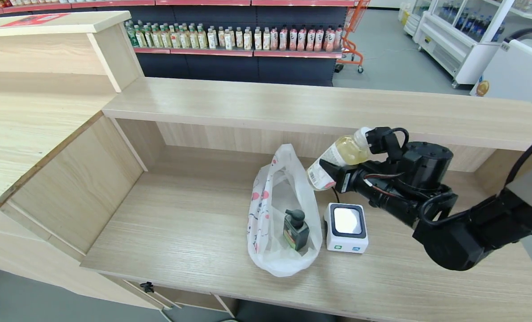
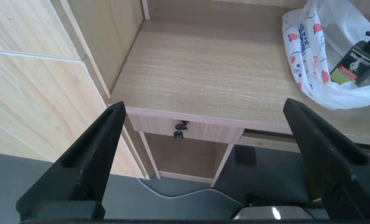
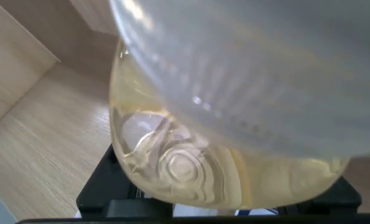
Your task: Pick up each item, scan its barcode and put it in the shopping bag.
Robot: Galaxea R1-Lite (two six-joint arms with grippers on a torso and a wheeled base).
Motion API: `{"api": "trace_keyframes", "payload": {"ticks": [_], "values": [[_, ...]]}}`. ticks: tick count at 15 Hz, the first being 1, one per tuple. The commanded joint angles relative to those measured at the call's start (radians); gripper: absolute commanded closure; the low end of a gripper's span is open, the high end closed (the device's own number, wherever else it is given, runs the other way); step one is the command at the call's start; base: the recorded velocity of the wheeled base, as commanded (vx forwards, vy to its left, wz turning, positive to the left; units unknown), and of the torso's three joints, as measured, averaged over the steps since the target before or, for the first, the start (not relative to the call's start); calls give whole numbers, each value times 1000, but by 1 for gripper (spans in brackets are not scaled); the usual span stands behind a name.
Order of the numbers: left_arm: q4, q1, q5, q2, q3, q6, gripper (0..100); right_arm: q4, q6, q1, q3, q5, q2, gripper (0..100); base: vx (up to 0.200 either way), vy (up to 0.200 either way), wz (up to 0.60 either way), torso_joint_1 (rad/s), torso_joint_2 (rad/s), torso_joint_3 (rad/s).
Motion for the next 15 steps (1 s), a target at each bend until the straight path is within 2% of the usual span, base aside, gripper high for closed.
{"api": "trace_keyframes", "payload": {"ticks": [1, 4, 15], "values": [[0, 1, 0, 0, 0, -1, 0, -5, 29, -19, -5, 12, 86, 100, 0, 0, 0, 0, 0, 0], [0, 1, 1, 0, 0, -1, 0, -5, 52, -22, -17, 73, 126, 100, 0, 0, 0, 0, 0, 0], [0, 1, 0, 0, 0, -1, 0, -121, 12, -37, -60, 123, 273, 100, 0, 0, 0, 0, 0, 0]]}}
